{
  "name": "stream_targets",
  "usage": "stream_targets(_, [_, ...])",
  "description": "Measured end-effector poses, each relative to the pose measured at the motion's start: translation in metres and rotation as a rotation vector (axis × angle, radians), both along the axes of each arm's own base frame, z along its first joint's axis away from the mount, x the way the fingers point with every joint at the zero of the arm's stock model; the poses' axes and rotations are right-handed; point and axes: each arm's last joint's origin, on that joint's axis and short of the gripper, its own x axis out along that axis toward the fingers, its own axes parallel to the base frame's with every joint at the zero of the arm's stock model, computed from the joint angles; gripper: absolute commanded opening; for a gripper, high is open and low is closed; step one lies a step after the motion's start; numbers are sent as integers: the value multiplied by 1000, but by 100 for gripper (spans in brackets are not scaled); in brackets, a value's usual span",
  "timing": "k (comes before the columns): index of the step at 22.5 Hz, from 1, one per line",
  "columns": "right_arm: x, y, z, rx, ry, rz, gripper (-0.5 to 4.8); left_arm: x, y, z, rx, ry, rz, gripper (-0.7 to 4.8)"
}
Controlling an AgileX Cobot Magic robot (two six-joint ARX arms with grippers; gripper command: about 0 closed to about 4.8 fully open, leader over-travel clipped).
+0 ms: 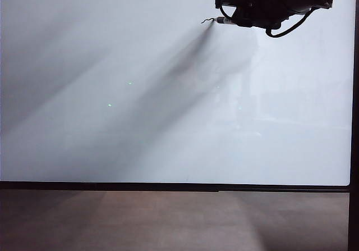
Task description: Reach to the right to find the marker pen, pick it up, and write the number 3 on the whiteboard.
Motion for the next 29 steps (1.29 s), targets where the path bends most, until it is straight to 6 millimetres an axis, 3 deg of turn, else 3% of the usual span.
stream_targets(29, [1,0,-7,-30,65,0,43,0,0,0,0,0,0,-5])
